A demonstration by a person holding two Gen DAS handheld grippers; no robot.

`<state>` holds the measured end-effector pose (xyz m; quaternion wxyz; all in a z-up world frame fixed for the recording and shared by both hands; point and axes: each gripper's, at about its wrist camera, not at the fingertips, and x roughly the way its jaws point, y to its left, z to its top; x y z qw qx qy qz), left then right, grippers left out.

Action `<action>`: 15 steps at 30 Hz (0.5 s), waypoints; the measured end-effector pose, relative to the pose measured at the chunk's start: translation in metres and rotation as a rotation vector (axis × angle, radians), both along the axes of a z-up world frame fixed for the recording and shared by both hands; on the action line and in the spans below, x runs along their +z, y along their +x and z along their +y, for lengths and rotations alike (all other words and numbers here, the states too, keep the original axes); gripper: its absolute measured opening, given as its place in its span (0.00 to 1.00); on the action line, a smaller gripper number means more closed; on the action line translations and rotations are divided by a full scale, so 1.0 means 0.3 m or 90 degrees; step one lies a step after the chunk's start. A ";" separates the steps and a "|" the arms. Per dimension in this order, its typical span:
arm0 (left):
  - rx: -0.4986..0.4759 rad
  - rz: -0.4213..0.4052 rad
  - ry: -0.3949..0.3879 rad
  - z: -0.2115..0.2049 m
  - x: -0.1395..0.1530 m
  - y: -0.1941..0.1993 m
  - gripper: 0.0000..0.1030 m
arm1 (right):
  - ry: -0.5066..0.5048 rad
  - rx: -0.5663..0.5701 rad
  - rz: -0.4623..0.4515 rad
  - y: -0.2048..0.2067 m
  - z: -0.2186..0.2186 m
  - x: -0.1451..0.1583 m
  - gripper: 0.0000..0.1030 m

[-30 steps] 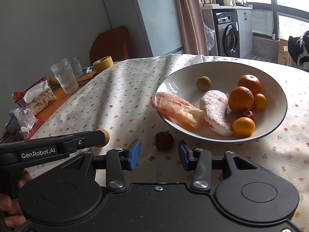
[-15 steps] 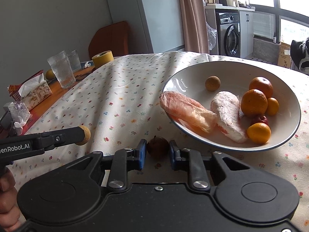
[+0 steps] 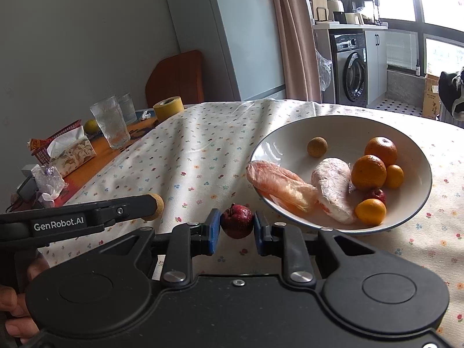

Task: Organize fruits
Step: 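Lift the brown kiwi with the left while the right grasps the red plum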

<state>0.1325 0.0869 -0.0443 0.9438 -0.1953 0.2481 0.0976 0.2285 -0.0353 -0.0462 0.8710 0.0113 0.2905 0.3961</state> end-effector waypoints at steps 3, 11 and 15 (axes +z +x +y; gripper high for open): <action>-0.003 -0.003 0.006 -0.016 0.013 0.007 0.21 | 0.015 0.001 -0.009 -0.001 -0.025 0.020 0.22; -0.014 -0.014 0.024 -0.060 0.048 0.028 0.21 | 0.038 -0.019 -0.020 0.021 -0.097 0.043 0.22; -0.021 -0.017 0.031 -0.082 0.062 0.040 0.21 | 0.049 -0.035 -0.025 0.037 -0.137 0.053 0.22</action>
